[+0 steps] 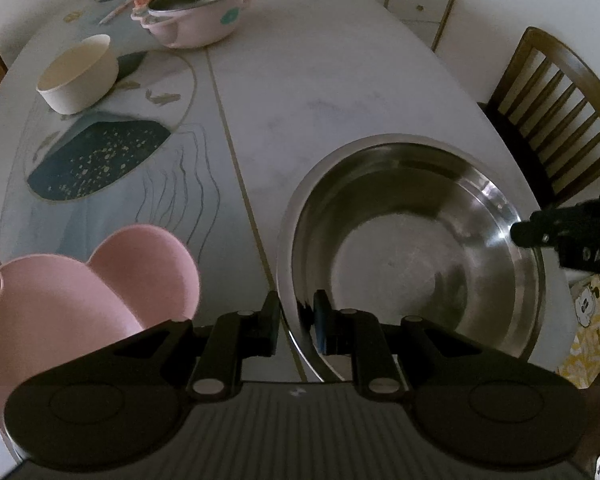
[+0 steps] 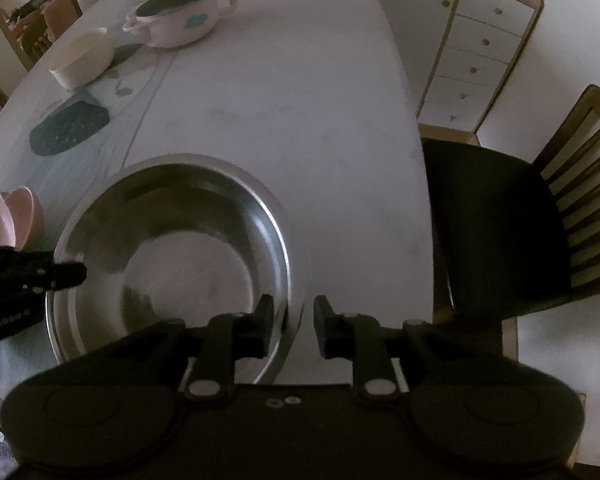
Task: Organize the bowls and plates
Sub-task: 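Carry the steel bowl beside the plate stack and lower it, then open both tools and move them to the pink-handled steel pot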
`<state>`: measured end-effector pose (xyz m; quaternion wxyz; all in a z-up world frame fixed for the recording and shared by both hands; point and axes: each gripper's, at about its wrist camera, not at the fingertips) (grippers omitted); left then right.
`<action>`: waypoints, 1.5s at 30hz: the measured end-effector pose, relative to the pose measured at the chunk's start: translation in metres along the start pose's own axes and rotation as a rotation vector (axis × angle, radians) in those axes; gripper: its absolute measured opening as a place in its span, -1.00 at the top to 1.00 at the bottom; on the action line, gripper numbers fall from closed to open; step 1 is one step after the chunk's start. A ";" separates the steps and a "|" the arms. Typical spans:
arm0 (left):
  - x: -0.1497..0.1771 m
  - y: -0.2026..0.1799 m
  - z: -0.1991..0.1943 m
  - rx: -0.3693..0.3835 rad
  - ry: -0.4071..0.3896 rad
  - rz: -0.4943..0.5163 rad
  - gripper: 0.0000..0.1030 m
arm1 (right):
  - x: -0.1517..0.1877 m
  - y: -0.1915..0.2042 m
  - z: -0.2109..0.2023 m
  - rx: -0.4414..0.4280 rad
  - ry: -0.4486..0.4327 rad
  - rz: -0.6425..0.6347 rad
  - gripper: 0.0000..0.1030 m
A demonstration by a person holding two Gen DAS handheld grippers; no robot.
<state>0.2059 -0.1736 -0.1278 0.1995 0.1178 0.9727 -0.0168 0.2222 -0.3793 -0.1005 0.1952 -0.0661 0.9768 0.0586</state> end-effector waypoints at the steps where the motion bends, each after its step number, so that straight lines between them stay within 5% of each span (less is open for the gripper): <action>1: 0.001 0.000 -0.002 -0.002 -0.005 0.004 0.68 | -0.001 -0.001 -0.002 0.001 -0.004 0.006 0.53; 14: -0.007 0.017 -0.044 0.006 -0.102 -0.003 0.65 | -0.013 0.008 -0.042 -0.036 -0.069 -0.008 0.34; 18: -0.012 0.027 -0.063 -0.005 -0.151 -0.016 0.42 | -0.022 0.020 -0.055 -0.049 -0.094 -0.031 0.26; 26: -0.033 0.050 -0.089 -0.028 -0.224 -0.048 0.40 | -0.049 0.040 -0.079 -0.063 -0.165 -0.061 0.03; 31: -0.052 0.060 -0.096 -0.062 -0.279 -0.064 -0.23 | -0.073 0.052 -0.082 -0.075 -0.194 -0.075 -0.19; 38: -0.093 0.078 -0.083 -0.085 -0.278 -0.082 -0.23 | -0.114 0.062 -0.068 -0.087 -0.196 -0.099 -0.29; 45: -0.146 0.105 -0.056 -0.089 -0.242 -0.138 -0.43 | -0.163 0.072 -0.042 -0.095 -0.178 -0.118 -0.61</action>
Point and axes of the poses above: each gripper's, at about its wrist camera, not at the fingertips, and z roughly the way its jaws point, y to its left, x to its underside, and after that the axes turned 6 degrees about z, right-handed
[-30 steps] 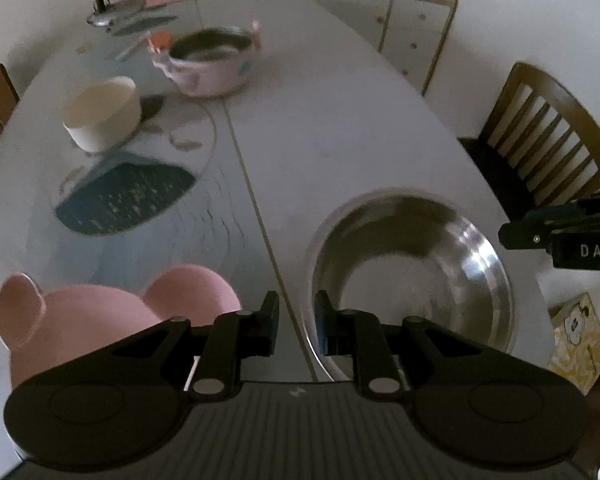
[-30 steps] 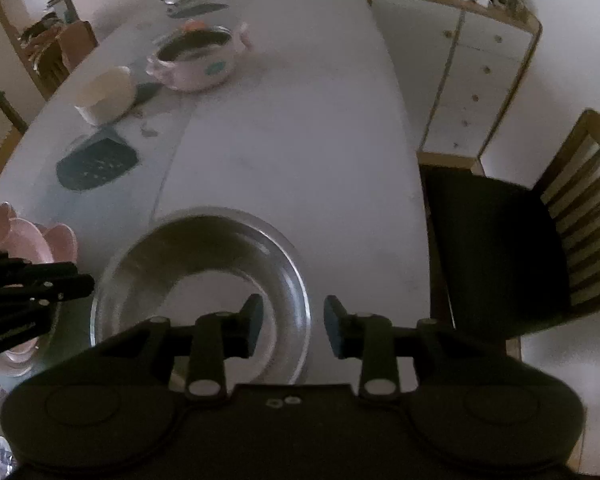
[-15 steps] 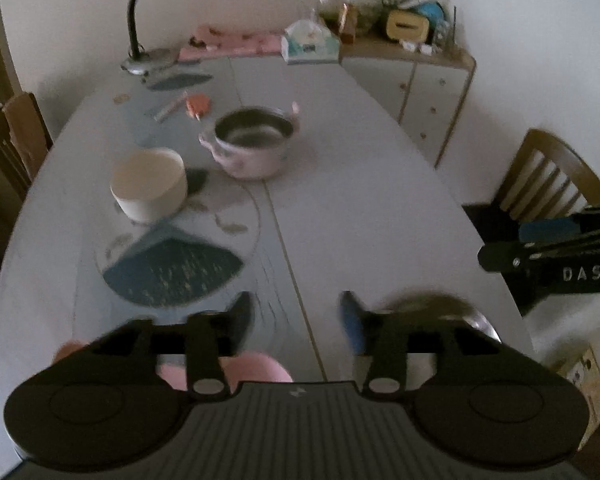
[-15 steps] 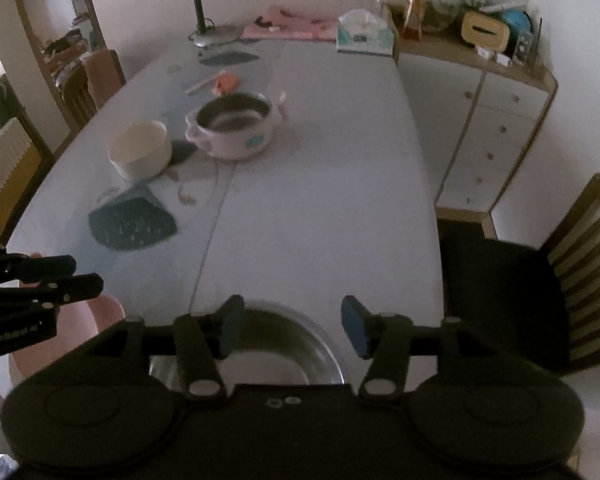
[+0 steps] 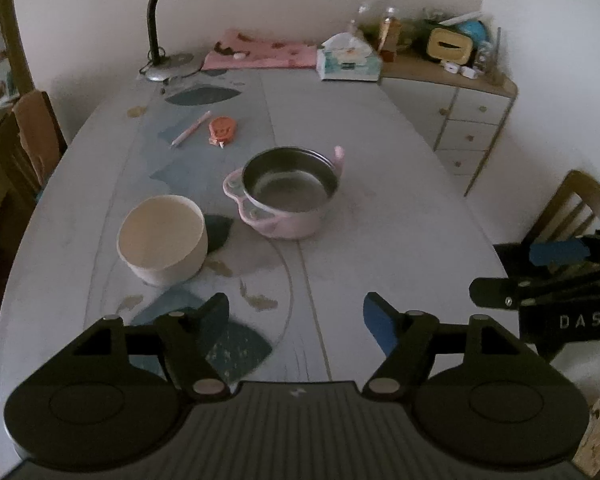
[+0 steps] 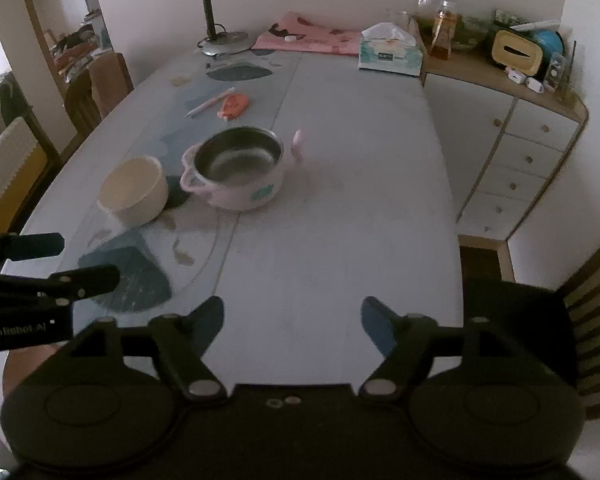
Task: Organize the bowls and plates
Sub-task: 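Open both tools and move them to the pink-handled steel pot, then grip the pink-handled pot rim with both tools and lift it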
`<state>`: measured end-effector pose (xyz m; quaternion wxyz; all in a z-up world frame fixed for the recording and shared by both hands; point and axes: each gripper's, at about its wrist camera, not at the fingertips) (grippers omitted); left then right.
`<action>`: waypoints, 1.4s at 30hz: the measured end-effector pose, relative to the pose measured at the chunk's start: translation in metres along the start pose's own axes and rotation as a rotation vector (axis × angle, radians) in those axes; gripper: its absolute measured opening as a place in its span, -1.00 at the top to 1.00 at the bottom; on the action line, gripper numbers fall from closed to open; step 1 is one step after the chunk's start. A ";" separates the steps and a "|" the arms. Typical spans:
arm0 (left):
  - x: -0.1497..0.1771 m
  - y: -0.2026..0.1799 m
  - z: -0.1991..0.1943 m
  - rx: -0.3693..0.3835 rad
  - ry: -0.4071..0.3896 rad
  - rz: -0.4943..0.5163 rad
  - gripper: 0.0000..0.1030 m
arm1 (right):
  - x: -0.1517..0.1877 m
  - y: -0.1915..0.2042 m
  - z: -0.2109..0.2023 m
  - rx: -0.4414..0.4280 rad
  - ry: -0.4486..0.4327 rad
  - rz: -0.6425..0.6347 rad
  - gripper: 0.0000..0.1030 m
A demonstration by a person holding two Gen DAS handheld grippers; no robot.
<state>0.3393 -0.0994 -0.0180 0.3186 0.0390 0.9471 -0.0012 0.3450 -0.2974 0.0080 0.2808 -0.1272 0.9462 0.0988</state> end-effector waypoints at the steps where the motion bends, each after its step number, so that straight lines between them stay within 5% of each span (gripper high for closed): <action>1: -0.008 0.003 0.006 -0.004 0.007 -0.004 -0.43 | -0.007 -0.001 0.006 -0.002 0.005 0.004 -0.63; 12: -0.088 0.044 0.076 -0.043 0.050 -0.082 -0.44 | -0.080 -0.007 0.083 -0.022 0.080 0.064 -0.75; 20: -0.123 0.055 0.130 -0.073 0.093 -0.047 -0.44 | -0.115 0.000 0.129 -0.031 0.114 0.074 -0.74; 35: -0.150 0.059 0.212 -0.105 0.179 0.037 -0.42 | -0.136 0.010 0.197 -0.038 0.199 0.108 -0.43; 42: -0.150 0.060 0.233 -0.081 0.223 0.058 -0.09 | -0.133 0.016 0.213 -0.045 0.241 0.112 -0.25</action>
Point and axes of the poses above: each gripper's, at about its wrist camera, not at the fingertips, and z roughly the way its jaws point, y to its left, x to its underside, and after that the axes turned 6 degrees about z, right-handed
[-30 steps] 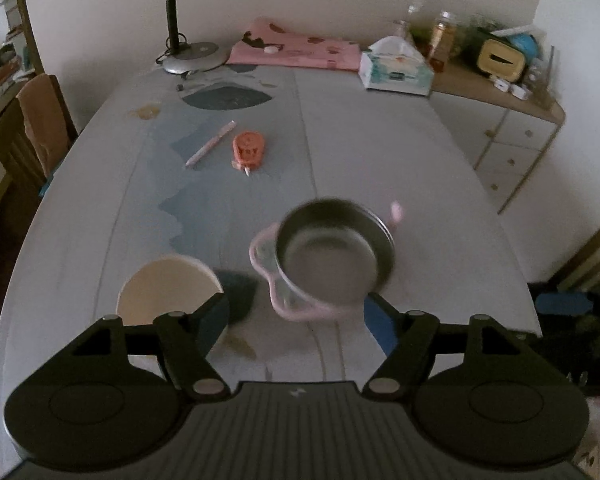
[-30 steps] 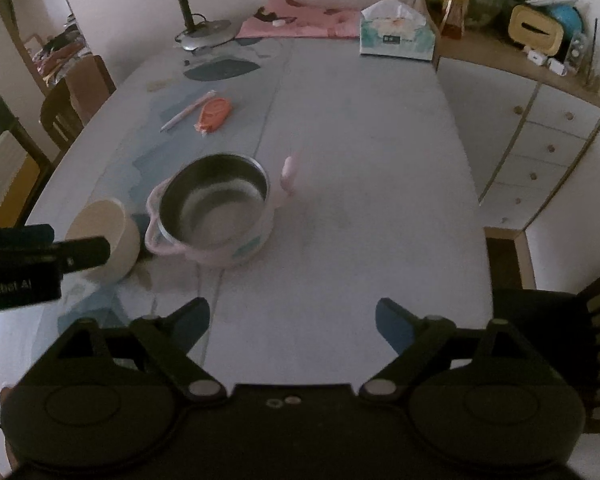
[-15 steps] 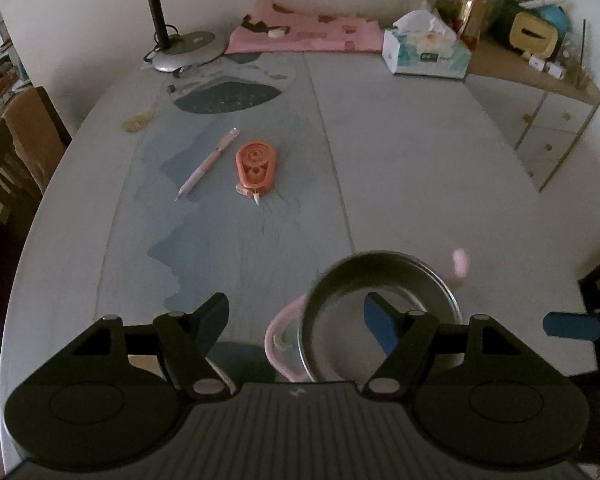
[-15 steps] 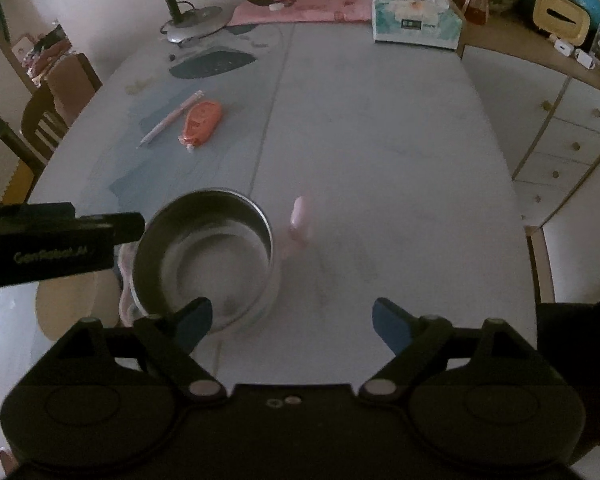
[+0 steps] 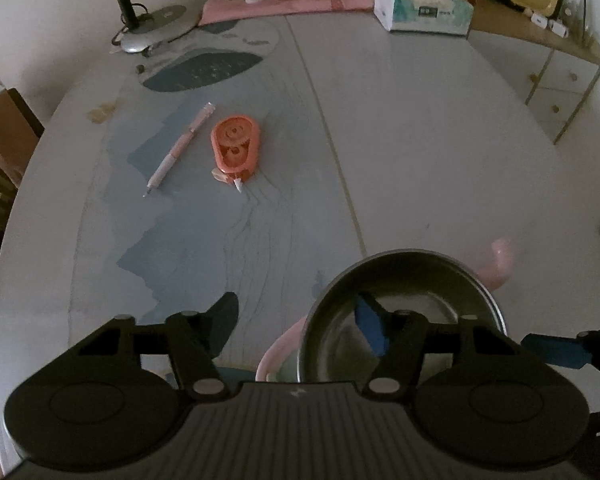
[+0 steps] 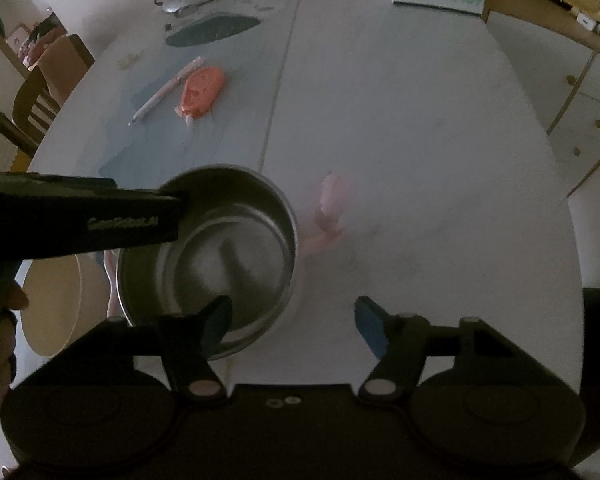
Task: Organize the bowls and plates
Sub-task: 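Grip the pink-handled pot rim with both tools and lift it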
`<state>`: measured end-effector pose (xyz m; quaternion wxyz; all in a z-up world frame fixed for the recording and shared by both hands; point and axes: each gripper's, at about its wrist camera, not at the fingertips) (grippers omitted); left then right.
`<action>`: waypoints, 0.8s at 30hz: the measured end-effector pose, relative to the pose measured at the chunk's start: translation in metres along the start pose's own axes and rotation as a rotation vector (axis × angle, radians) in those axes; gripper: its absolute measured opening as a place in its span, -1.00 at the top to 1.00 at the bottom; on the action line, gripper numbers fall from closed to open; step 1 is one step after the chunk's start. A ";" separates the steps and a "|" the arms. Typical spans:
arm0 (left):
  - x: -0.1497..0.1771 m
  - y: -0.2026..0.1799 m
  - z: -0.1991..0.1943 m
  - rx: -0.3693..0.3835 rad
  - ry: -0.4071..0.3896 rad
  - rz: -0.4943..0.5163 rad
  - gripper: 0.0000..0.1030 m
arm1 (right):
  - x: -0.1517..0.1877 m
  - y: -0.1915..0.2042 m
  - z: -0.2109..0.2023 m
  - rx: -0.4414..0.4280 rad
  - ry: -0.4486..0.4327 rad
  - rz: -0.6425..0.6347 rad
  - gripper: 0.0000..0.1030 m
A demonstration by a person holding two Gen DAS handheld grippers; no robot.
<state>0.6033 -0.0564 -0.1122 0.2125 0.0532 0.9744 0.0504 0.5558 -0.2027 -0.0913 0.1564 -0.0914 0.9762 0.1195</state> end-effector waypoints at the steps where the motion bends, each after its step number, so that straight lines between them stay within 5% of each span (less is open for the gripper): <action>1: 0.000 0.001 0.002 0.007 0.007 -0.001 0.04 | 0.000 0.000 0.001 -0.001 0.006 0.001 -0.21; 9: 0.002 -0.001 0.009 0.030 0.032 0.006 0.53 | 0.001 -0.001 0.004 -0.025 0.040 0.003 0.29; 13: 0.003 -0.001 0.008 0.037 0.038 -0.003 0.60 | 0.001 0.000 0.001 -0.034 0.051 0.001 0.51; 24: 0.027 -0.020 -0.014 0.060 0.057 0.033 0.83 | 0.005 -0.006 -0.005 0.012 0.066 -0.041 0.73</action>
Point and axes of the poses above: each gripper's, at about its wrist camera, not at the fingertips, and z roughly the way its jaws point, y to its left, x to its underside, and after that the axes turned 6 degrees about z, right-handed
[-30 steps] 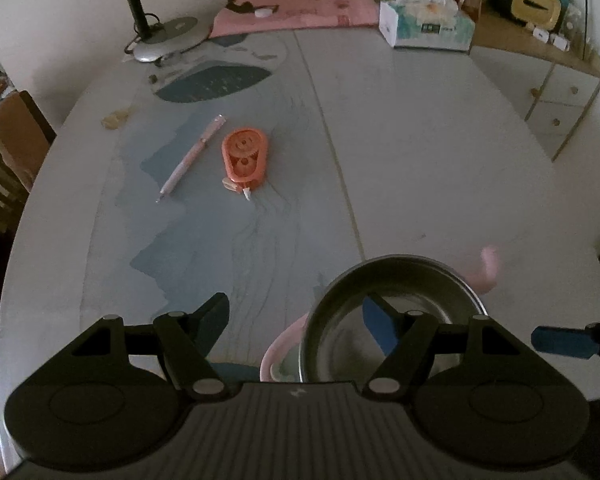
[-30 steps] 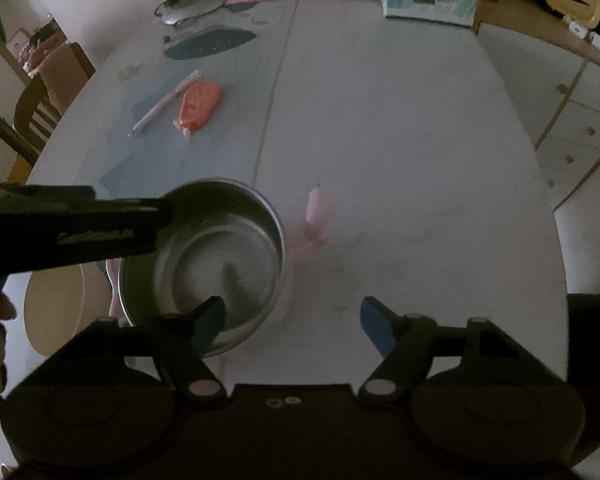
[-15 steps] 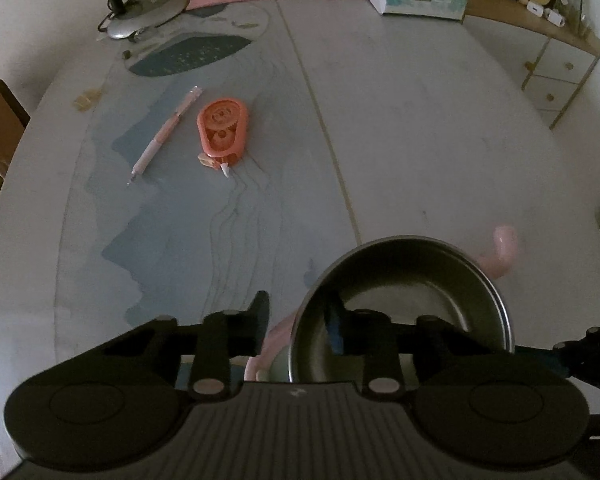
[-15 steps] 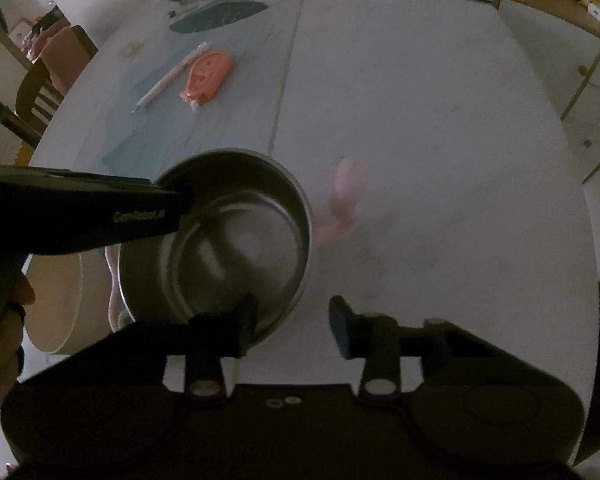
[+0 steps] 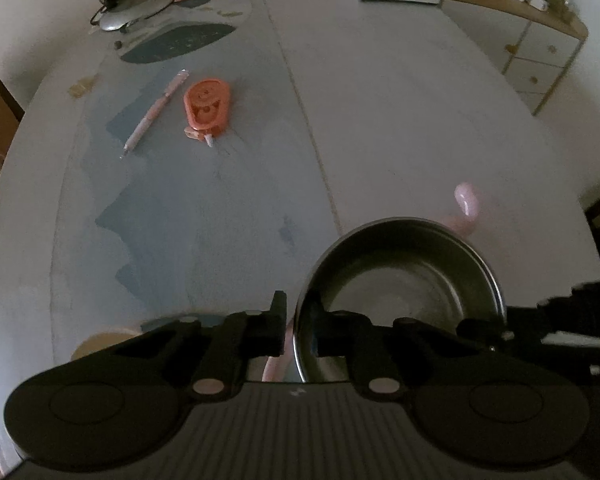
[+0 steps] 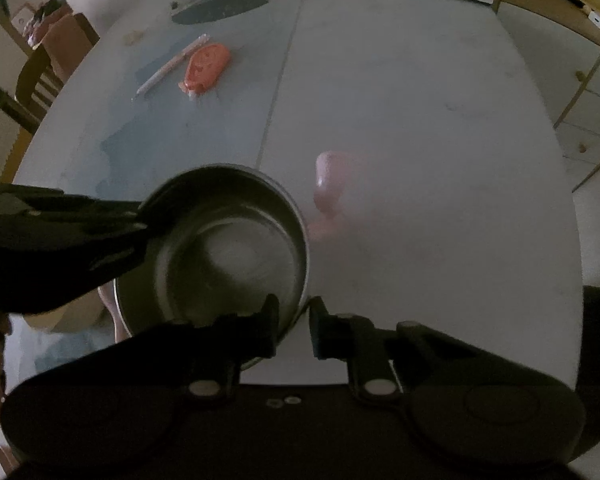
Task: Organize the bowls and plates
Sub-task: 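Grip the pink-handled pot rim with both tools and lift it, then lower the pot into the steel bowl and open both tools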
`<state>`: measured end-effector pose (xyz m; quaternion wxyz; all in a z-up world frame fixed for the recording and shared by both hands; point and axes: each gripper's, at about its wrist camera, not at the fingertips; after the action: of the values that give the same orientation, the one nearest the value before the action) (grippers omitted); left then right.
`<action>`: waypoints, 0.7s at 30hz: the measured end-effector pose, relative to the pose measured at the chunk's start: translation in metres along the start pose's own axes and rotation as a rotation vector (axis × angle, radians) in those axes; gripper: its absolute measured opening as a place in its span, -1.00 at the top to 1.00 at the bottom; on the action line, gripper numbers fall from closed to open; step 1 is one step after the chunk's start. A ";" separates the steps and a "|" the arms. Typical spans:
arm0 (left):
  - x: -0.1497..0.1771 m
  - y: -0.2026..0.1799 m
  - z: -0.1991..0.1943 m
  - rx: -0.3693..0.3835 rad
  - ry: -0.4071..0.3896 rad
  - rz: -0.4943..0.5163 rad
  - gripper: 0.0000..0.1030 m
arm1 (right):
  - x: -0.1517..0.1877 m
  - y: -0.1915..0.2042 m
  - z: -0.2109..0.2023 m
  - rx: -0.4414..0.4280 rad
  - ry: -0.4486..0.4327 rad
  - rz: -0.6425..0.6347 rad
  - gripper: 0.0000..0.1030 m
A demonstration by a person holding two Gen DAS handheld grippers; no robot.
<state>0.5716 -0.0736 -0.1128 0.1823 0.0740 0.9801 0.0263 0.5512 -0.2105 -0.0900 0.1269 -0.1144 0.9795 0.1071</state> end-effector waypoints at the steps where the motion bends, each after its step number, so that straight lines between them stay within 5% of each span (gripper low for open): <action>1: 0.003 -0.003 -0.003 0.006 -0.003 0.005 0.86 | 0.002 -0.002 -0.001 0.004 0.005 -0.005 0.75; 21: 0.076 -0.071 -0.091 0.081 -0.034 0.082 0.93 | 0.060 -0.029 -0.072 0.060 -0.011 -0.020 0.87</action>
<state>0.4586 -0.1337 -0.0604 0.1947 0.1218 0.9732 -0.0072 0.4859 -0.2666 -0.0434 0.1365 -0.1197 0.9804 0.0771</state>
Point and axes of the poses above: each gripper's, at about its wrist camera, not at the fingertips, and z roughly the way its jaws point, y to its left, x to its underside, and after that the axes turned 6 degrees about z, right-handed
